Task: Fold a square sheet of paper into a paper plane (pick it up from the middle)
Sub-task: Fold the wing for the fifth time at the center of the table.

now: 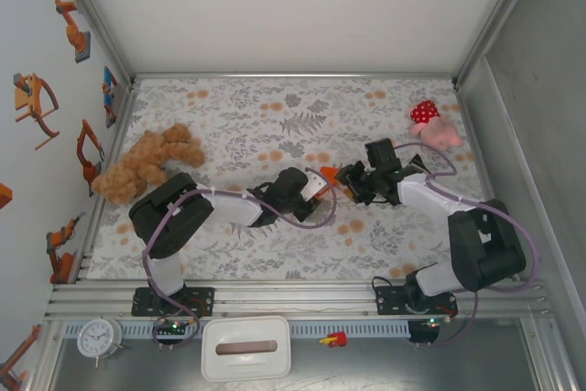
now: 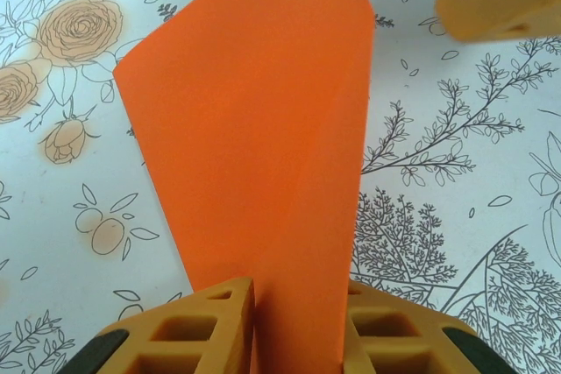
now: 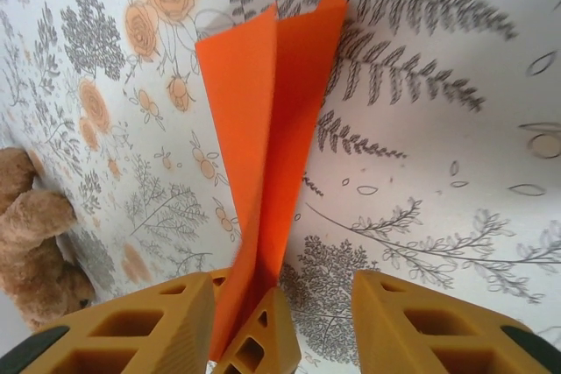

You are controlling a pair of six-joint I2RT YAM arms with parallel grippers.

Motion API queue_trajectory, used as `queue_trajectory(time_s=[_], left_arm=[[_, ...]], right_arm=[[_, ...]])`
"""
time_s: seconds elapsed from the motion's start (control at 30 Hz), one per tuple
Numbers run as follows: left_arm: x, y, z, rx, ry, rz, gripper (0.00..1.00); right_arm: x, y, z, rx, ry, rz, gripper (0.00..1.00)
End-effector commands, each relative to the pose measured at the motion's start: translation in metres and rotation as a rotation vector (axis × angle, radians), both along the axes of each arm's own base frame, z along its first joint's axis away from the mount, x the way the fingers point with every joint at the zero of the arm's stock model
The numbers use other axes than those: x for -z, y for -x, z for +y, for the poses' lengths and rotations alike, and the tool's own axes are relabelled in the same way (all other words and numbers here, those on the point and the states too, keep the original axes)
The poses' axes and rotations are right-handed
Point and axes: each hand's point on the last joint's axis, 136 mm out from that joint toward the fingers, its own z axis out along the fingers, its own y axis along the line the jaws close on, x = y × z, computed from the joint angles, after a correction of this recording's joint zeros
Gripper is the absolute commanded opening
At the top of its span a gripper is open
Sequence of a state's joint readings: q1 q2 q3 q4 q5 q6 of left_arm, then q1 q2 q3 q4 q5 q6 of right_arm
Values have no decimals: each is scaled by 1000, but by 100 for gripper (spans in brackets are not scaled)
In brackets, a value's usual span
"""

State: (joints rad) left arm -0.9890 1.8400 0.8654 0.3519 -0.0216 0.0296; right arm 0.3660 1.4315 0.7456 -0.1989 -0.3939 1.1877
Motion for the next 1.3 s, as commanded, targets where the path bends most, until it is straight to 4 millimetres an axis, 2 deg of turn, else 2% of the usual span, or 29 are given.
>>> queue_trajectory(time_s=[0.0,0.13,0.33,0.83,1.0,1.27], left_arm=[[9,4,2,-2,24,54,26],[12,5,2,-1,20,59,26],[12,2,5,-1,-9,32,27],[14,1,0,23,-94,-55,26],[12,0,-2,21,-106,-81,26],[7,2,0,22,-116,-102,30]], right_arm=[[-18,-6,-9,-11,37,-65,46],[-22,-6,-8,-43,41,-75,49],[-24,-9,11,-124,-27,-46,51],[14,-1,29,-119,-88,121,51],[21,4,35,-109,-104,159,47],[28,8,30,-81,-89,183,28]])
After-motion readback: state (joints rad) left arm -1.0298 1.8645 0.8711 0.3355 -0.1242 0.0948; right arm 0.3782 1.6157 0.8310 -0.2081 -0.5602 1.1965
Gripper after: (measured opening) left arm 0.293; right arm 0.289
